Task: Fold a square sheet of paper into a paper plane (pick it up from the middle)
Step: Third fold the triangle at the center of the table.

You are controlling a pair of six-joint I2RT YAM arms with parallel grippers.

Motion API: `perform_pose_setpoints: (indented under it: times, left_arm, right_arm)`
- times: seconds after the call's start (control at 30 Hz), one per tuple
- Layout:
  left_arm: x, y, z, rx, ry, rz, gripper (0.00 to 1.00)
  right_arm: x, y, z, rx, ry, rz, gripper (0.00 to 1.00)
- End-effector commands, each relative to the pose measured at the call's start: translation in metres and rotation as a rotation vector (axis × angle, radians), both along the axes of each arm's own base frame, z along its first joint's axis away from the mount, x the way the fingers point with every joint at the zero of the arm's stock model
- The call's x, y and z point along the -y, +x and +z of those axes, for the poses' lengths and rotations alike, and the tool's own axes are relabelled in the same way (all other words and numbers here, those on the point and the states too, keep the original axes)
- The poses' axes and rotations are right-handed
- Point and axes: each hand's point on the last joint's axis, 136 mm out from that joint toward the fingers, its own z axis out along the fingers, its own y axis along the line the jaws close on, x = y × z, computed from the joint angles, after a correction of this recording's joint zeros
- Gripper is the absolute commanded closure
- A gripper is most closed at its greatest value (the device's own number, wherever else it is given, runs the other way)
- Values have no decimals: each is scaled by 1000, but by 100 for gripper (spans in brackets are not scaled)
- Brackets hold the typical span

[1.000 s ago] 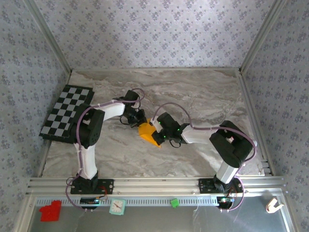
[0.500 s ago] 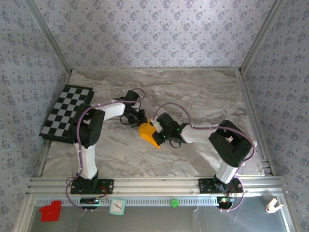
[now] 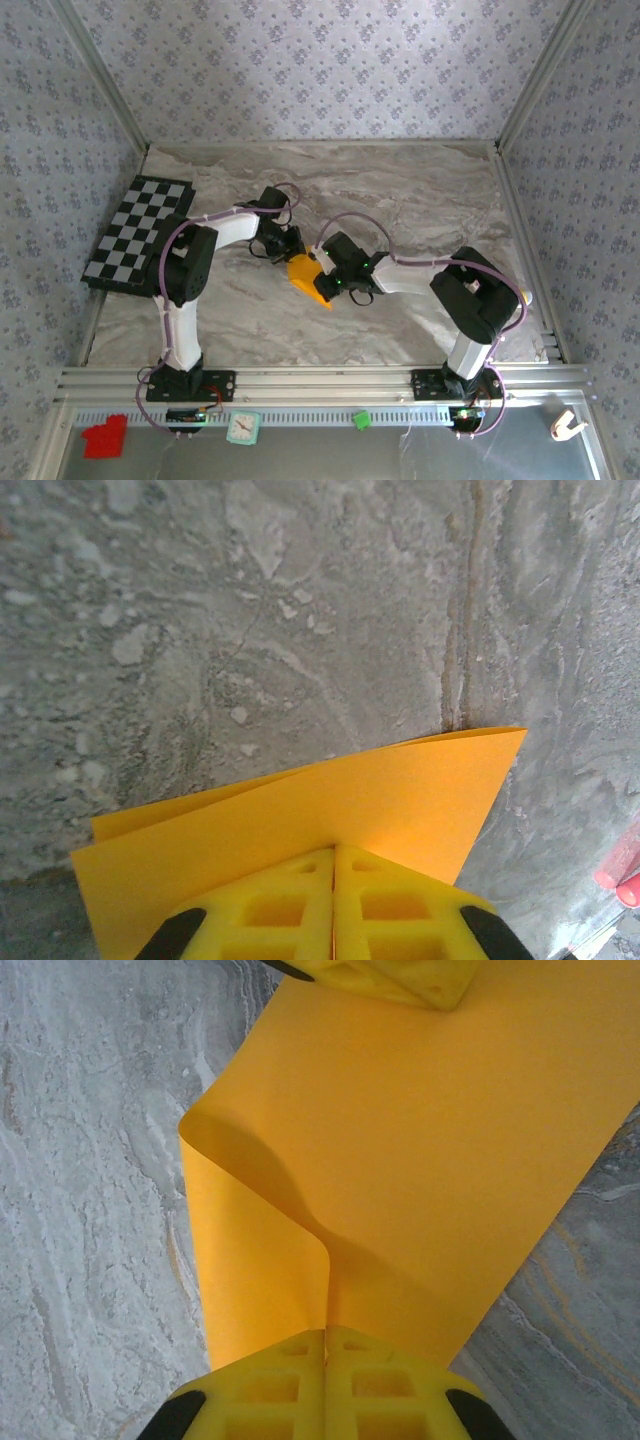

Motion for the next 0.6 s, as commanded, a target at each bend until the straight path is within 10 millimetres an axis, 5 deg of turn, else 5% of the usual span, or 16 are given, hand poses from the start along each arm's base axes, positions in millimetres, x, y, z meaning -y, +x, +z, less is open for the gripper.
perform_pose_setpoints:
  times: [0.0,0.57]
  left_arm:
    - [-6,-16,-24,-68,63,-24,91]
    - [-4,-17,-24,-70,55,-29,91]
  right_arm:
    - [-2,1,-2,-15,-18,-14,96]
    - [-2,5,-5,-15,-39,-30,96]
